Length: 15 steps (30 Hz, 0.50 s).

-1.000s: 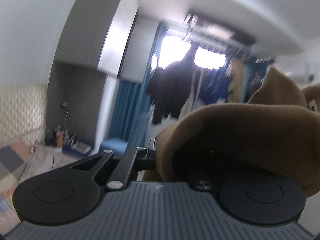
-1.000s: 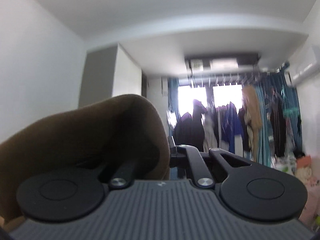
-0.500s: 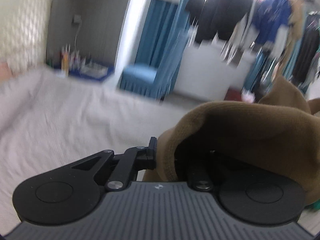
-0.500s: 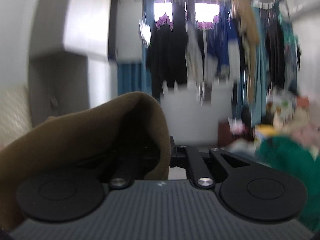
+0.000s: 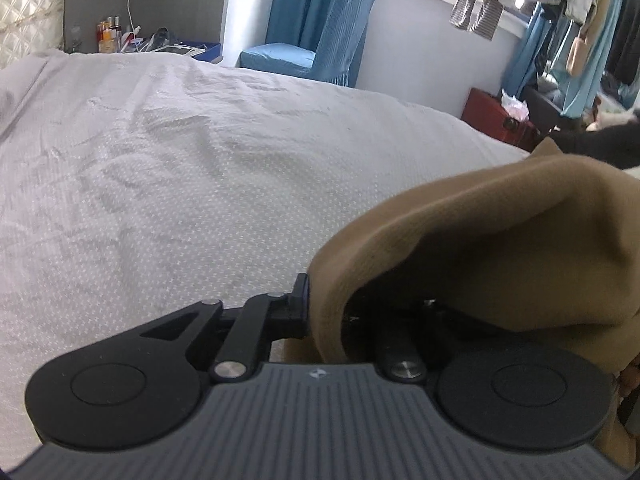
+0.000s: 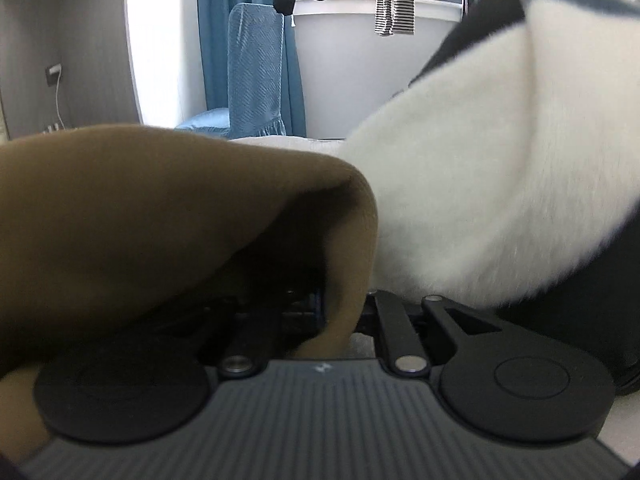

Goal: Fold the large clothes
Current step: 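Lower the brown hoodie onto the bed and open both grippers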

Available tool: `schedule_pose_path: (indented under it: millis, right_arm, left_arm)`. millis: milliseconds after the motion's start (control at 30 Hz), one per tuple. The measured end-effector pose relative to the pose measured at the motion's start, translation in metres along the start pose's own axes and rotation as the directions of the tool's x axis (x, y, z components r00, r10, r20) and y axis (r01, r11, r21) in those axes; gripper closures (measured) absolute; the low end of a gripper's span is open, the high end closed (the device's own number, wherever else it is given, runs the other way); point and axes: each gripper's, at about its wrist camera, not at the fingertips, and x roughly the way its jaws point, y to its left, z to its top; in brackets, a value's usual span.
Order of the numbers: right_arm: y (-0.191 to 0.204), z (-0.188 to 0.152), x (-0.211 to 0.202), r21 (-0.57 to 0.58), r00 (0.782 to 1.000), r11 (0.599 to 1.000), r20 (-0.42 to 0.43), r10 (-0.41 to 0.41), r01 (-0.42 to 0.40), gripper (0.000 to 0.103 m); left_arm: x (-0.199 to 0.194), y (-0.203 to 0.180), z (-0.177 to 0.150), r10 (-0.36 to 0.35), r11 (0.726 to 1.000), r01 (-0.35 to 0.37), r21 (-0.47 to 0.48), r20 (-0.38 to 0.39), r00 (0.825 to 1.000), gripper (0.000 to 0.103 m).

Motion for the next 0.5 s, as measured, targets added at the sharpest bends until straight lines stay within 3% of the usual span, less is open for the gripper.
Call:
schedule_pose_path:
  millis: [33,100,133,167,267,333,400,500]
  right_arm:
    - [-0.001,0.003,-0.002,0.003,1.0,1.0,-0.003,0.001,-0.001,0.09]
    - [-0.003,0.008,-0.005,0.022,1.0,1.0,-0.019,0.006,-0.006,0.09]
    - [-0.003,0.012,-0.009,0.028,1.0,1.0,-0.031,0.005,-0.004,0.09]
    - [-0.001,0.013,-0.011,0.023,0.999,1.0,-0.041,-0.003,0.004,0.09]
    - [0.003,0.018,-0.021,0.037,0.998,0.999,-0.069,0.002,0.0,0.087]
    - [0.001,0.021,-0.035,0.088,0.996,0.996,-0.084,0.023,-0.015,0.064]
    - [0.003,0.021,-0.055,0.092,0.998,0.996,-0.06,0.025,-0.019,0.048]
    - [0.005,0.021,-0.085,0.06,0.999,0.997,-0.03,0.041,-0.039,0.048]
  left_arm:
    - [-0.002,-0.003,0.002,0.004,1.0,-0.004,0.011,-0.008,1.0,0.092]
    - [-0.011,-0.007,0.01,-0.012,1.0,0.012,0.007,-0.054,0.998,0.072]
    - [-0.015,-0.006,0.012,-0.035,0.999,0.035,-0.01,-0.084,0.996,0.043]
    - [-0.022,-0.008,0.015,-0.041,0.999,0.039,-0.021,-0.104,0.994,0.029]
    - [-0.045,-0.011,0.016,-0.045,0.999,0.045,0.004,-0.112,0.993,0.028]
    - [-0.065,-0.012,0.015,-0.068,0.998,0.068,0.003,-0.109,0.992,0.028]
    - [-0.086,-0.015,0.012,-0.071,0.997,0.072,0.008,-0.094,0.993,0.028]
    - [-0.125,-0.024,0.002,-0.076,0.997,0.078,0.03,-0.057,0.995,0.028]
